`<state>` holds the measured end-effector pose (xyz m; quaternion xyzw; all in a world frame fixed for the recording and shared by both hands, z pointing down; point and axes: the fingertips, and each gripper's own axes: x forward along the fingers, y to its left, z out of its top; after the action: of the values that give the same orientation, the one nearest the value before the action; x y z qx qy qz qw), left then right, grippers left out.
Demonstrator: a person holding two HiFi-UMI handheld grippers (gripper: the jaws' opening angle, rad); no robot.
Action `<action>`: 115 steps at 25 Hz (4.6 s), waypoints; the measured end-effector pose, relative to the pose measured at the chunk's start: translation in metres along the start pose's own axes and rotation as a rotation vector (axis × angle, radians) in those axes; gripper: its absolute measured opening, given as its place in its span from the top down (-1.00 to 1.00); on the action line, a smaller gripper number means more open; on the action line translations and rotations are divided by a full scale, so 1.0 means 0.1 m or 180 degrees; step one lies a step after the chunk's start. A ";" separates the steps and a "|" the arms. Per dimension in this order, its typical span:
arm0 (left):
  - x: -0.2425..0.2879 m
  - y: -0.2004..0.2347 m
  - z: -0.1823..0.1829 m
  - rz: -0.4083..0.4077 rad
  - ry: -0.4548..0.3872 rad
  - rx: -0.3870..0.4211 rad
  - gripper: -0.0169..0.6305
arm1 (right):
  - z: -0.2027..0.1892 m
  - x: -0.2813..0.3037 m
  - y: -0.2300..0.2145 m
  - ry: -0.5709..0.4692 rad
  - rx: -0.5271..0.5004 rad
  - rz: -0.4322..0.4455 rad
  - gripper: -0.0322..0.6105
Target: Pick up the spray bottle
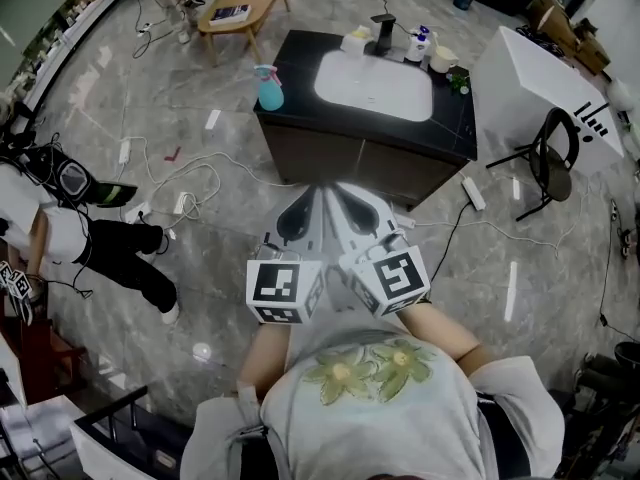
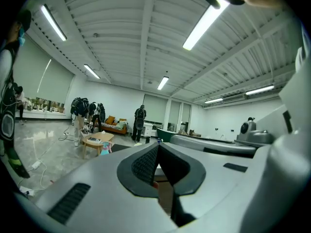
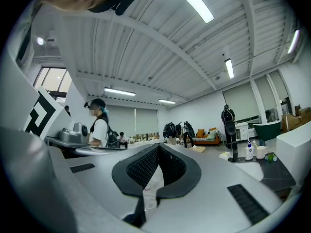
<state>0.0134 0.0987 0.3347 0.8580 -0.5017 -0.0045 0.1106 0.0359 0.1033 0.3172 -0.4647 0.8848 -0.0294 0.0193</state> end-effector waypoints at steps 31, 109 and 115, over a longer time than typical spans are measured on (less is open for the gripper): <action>0.55 1.10 0.22 -0.0170 -0.0001 0.0087 0.92 | -0.08 1.21 0.04 0.0093 -0.0122 0.0636 0.83; 2.68 2.74 0.14 0.0219 0.0843 0.0430 0.92 | -1.18 3.89 -1.39 0.1007 -0.0036 0.0817 0.56; 2.76 2.95 0.02 0.0217 0.0893 0.0144 0.92 | -1.49 4.03 -1.44 0.1243 -0.0258 0.0679 0.56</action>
<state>-0.1035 -0.2789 0.4181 0.8349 -0.5100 0.1305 0.1603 -0.0832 -0.3049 0.4727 -0.3544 0.9163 -0.0810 -0.1680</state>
